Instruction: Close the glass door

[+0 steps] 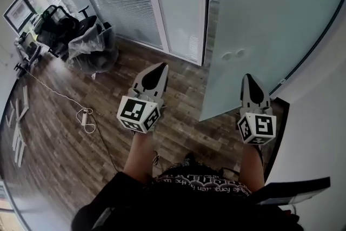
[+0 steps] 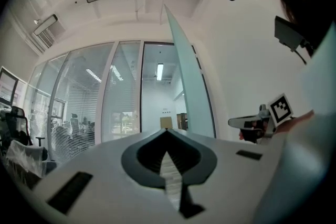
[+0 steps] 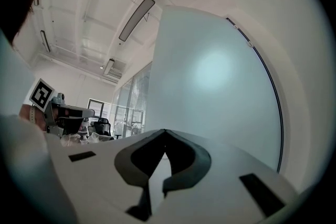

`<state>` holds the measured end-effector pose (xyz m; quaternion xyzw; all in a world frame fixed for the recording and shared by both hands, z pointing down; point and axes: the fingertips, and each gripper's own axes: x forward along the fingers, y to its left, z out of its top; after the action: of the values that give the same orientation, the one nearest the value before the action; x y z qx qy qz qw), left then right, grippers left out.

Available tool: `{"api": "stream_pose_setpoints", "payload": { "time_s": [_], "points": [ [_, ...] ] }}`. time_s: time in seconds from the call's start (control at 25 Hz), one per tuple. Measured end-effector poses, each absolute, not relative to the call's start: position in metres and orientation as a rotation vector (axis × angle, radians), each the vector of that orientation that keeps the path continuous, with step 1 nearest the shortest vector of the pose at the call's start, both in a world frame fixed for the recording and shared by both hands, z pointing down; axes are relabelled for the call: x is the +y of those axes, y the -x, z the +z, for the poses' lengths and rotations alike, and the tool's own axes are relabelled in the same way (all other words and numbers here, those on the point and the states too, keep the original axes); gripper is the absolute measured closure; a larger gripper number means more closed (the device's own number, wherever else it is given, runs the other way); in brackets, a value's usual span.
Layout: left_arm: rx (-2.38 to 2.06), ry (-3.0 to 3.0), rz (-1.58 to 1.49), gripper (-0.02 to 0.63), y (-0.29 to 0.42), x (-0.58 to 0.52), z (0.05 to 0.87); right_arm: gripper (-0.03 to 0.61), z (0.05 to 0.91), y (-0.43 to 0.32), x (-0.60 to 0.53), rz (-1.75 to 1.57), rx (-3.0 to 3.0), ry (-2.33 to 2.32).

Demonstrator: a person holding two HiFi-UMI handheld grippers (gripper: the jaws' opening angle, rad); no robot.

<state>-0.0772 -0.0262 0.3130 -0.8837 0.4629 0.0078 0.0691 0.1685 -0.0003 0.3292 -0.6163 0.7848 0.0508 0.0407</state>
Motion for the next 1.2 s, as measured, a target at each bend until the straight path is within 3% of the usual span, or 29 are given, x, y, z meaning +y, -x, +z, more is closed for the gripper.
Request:
{"api": "stream_pose_setpoints", "payload": {
  "time_s": [0.56, 0.6, 0.68, 0.76, 1.2],
  "points": [
    [1.386, 2.704, 0.025, 0.612, 0.057, -0.094, 0.320, 0.573, 0.356, -0.177, -0.074, 0.054, 2.479, 1.873],
    [1.395, 2.701, 0.026, 0.612, 0.056, -0.095, 0.320, 0.560, 0.361, -0.176, -0.079, 0.024, 2.512, 1.859],
    [1.412, 2.698, 0.024, 0.612, 0.057, -0.098, 0.322, 0.460, 0.374, -0.171, -0.092, -0.034, 2.574, 1.841],
    [1.428, 2.693, 0.006, 0.612, 0.057, -0.101, 0.324, 0.427, 0.382, -0.168, -0.105, -0.068, 2.614, 1.835],
    [1.518, 2.687, 0.003, 0.612, 0.069, -0.098, 0.333, 0.416, 0.402, -0.160, -0.144, -0.119, 2.657, 1.867]
  ]
}}
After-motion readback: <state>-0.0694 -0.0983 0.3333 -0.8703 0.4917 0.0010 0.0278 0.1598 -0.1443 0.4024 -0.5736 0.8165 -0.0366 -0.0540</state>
